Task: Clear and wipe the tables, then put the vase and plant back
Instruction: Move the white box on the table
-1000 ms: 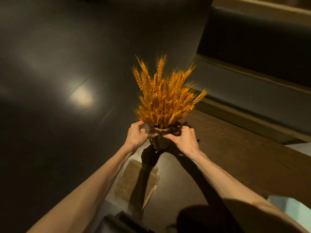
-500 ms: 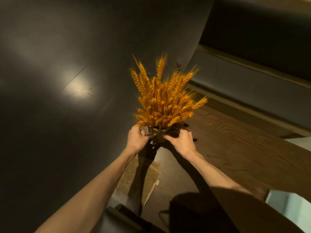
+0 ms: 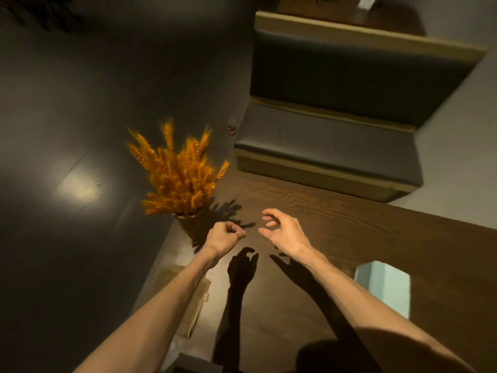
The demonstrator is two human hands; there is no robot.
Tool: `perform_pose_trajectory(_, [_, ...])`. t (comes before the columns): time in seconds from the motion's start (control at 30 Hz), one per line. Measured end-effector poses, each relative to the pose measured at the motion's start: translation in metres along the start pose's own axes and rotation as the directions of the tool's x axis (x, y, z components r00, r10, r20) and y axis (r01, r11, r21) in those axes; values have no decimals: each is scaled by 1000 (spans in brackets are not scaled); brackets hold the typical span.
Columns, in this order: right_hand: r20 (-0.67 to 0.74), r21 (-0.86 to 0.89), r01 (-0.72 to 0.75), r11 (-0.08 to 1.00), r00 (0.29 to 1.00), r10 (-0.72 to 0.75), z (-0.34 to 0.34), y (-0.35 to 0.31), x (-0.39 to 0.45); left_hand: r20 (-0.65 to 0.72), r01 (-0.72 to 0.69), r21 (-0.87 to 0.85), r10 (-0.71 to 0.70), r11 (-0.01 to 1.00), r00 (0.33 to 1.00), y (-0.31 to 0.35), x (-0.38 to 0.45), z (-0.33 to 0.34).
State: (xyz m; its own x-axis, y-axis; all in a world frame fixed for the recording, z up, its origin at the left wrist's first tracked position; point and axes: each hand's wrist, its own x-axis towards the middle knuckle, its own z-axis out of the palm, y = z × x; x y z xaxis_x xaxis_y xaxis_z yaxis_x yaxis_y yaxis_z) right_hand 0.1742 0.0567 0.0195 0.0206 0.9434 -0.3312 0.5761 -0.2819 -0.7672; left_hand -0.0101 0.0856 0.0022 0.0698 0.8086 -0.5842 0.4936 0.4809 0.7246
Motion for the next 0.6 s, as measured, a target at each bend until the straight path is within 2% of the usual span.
perform_pose_trajectory(0.2, [-167, 59, -114, 992, 978, 122, -84, 73, -72, 171, -131, 77, 116, 988, 978, 62, -28, 96])
perform_pose_trajectory(0.33, [-278, 134, -178, 975, 938, 209, -131, 122, -117, 284, -210, 182, 153, 961, 947, 82, -51, 167])
perform_pose_trajectory(0.5, [-348, 166, -298, 940, 874, 339, -167, 183, -169, 396, -275, 293, 145, 916, 907, 88, -76, 239])
perform_pose_trajectory(0.6, [-338, 198, -375, 906, 841, 422, -172, 219, -193, 402, -328, 436, 144, 838, 904, 83, -86, 273])
